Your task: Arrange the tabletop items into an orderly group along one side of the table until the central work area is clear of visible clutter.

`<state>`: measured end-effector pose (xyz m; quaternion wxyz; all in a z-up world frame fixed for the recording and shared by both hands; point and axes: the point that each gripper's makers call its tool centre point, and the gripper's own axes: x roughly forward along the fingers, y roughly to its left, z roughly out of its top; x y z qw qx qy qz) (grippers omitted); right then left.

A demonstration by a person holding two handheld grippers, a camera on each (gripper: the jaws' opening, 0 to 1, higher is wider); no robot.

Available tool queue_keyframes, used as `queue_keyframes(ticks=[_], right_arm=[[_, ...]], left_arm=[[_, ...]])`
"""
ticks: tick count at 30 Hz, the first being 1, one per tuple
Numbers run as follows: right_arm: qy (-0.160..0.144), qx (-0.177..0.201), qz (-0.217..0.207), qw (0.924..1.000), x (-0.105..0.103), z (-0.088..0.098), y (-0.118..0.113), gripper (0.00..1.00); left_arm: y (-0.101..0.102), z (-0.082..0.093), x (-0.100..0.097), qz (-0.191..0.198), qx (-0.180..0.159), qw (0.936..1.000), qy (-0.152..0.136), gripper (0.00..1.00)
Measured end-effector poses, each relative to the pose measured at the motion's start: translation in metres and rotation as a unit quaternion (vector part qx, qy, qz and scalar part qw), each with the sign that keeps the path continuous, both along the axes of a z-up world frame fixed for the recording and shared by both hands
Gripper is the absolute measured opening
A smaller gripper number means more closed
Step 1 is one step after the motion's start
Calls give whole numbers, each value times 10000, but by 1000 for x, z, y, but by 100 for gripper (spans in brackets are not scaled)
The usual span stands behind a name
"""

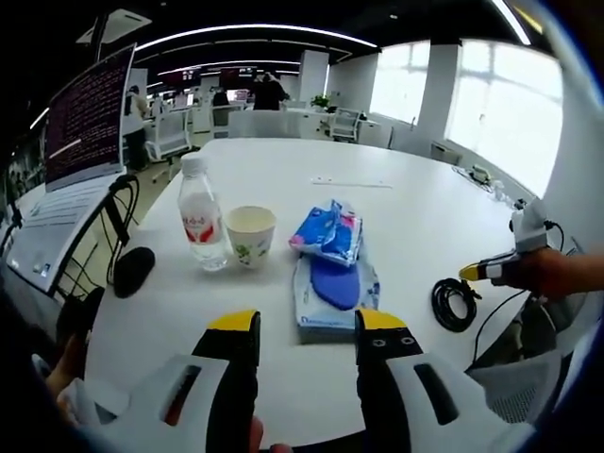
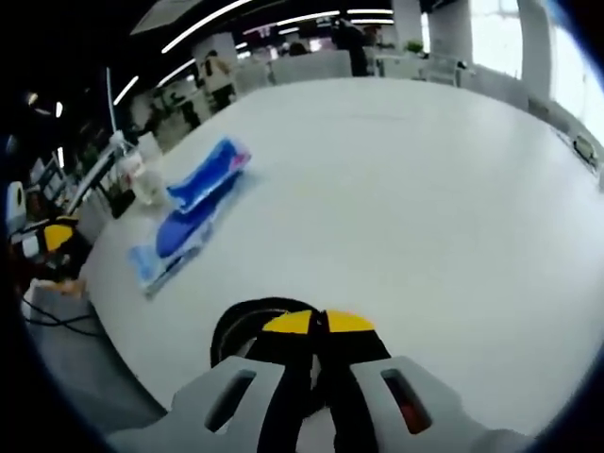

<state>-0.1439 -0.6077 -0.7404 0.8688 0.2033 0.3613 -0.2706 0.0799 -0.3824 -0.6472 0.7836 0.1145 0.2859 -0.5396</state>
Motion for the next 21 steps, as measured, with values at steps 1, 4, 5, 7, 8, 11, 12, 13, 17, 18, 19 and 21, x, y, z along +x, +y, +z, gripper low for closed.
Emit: queue_keyframes(ticks=[1, 4, 5, 7, 8, 11, 12, 13, 17, 18, 19, 21], right_arm=[[6, -26, 57, 10000, 4, 1, -2, 1], [38, -66, 222, 9997, 14, 2, -7, 1], [34, -72, 238, 9997, 17, 3, -8, 1], [46, -72, 310, 9995, 23, 3, -12, 1], [46, -83, 347, 9994, 27, 4, -13, 1], [45, -88, 470, 9988, 37, 6, -14, 1], [41, -85, 514, 9986, 42, 6, -14, 2], [40, -81, 545, 9985, 45, 6, -14, 2], [50, -71, 754, 9971, 59, 6, -13, 2], [52, -60, 794, 9968, 62, 6, -13, 3], [61, -78, 848, 9963, 66, 7, -13, 3], [85, -93, 923, 9957, 71, 7, -14, 3]], left_arm=[[0, 0, 0, 4, -4, 10000, 2, 39], [1, 0, 0, 25, -20, 10000, 30, 39], [2, 0, 0, 31, -22, 10000, 35, 39], [3, 0, 0, 47, -34, 10000, 49, 39], [4, -1, 0, 57, -32, 10000, 64, 39], [5, -3, -2, 60, -22, 9999, 91, 39], [6, -4, -3, 58, -10, 9999, 101, 39], [6, -4, -4, 52, -5, 9999, 107, 39], [8, -6, -6, 37, 20, 9999, 133, 39], [8, -6, -6, 39, 19, 9999, 134, 39], [8, -6, -6, 47, 19, 9999, 144, 39], [9, -7, -5, 62, 17, 9999, 153, 39]])
